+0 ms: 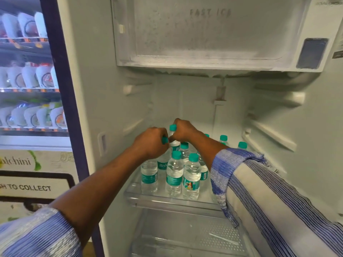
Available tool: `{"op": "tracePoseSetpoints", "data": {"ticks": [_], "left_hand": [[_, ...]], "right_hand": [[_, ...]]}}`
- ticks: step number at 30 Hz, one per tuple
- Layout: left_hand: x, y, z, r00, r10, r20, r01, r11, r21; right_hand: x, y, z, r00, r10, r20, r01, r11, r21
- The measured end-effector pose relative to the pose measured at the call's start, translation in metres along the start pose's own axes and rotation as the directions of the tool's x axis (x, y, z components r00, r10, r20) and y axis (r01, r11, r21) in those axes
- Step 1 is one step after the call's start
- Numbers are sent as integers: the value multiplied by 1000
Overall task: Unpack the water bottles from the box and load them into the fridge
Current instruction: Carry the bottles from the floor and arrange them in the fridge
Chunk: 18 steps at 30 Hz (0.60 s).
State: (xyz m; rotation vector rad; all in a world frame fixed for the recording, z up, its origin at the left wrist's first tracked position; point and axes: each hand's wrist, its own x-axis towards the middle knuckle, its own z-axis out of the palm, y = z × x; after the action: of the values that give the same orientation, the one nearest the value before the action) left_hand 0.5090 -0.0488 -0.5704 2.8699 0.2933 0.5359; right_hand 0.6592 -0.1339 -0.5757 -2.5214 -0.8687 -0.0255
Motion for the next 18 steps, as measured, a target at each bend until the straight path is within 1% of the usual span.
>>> {"op": "tracePoseSetpoints", "data": {"ticks": [3,5,10,15,18], "left_hand": [[-1,-2,9,999,-12,51,8,997,77],[-2,-3,15,996,-15,89,5,994,109],[-1,-3,21,997,1,77,-10,993,115],[-2,-8,29,996,52,67,-61,989,138],[-2,-11,33,996,63,61,-70,990,125]], "right_hand": [[3,0,11,997,16,82,-6,993,-121],[5,0,16,994,40,103,-24,987,-158],[11,1,17,992,71,101,-52,982,-182],[8,2,22,997,53,53,-39,970,-239],[2,0,22,999,44,24,-36,969,-245]]}}
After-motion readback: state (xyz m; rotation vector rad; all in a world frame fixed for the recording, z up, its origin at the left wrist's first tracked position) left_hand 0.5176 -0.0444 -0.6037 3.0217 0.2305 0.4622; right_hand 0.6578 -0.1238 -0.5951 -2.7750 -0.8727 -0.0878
